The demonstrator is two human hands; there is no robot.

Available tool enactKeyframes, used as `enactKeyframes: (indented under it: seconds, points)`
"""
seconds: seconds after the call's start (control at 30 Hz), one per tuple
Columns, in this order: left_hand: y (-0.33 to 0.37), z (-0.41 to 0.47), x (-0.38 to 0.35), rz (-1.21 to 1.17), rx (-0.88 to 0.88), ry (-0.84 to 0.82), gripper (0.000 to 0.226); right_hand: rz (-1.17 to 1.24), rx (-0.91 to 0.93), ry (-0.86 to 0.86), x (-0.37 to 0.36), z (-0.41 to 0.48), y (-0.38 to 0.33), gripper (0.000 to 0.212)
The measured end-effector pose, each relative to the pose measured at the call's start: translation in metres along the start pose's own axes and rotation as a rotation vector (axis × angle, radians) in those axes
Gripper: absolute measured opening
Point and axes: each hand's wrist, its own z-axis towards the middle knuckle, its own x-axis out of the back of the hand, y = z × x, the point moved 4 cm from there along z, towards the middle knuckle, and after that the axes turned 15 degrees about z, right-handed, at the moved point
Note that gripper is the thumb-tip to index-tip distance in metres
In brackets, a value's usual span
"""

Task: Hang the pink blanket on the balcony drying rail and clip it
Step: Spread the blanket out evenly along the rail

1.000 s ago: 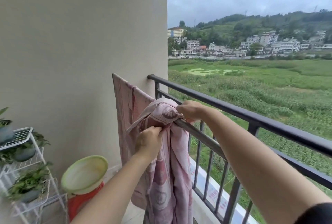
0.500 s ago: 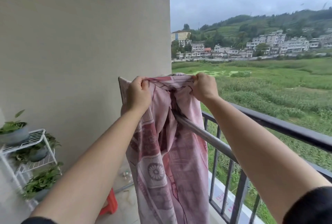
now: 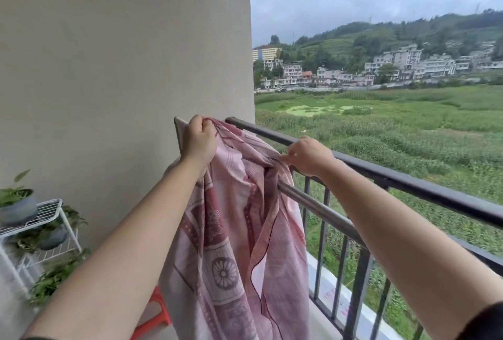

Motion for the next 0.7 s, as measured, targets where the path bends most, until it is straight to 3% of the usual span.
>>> enactKeyframes:
  seconds: [0.07,0.17,0.33,0.4,0.5,0.7]
  points:
    - [-0.011,-0.002,0.004,-0.034,0.046,-0.014,0.026,0.204,-0.043,0.088,0.026,-0.004,0.014,0.041]
    - [-0.009,-0.013,0.0,-0.079,0.053,-0.051,0.032,0.222,-0.029,0.233,0.052,-0.013,0.021,0.038]
    - [0.006,-0.026,-0.016,0.031,-0.043,-0.096,0.025,0.162,0.019,0.021,0.008,-0.035,-0.003,0.018]
    - [-0.007,-0.03,-0.021,0.259,-0.043,-0.117,0.022,0.185,0.018,-0.038,-0.014,-0.042,-0.009,0.019]
    - [-0.046,-0.043,-0.024,0.578,0.105,-0.134,0.029,0.199,-0.006,-0.054,-0.026,-0.044,-0.009,0.029]
    - [-0.071,-0.091,-0.047,0.432,0.229,-0.119,0.021,0.19,-0.033,-0.051,-0.029,-0.029,-0.011,0.033]
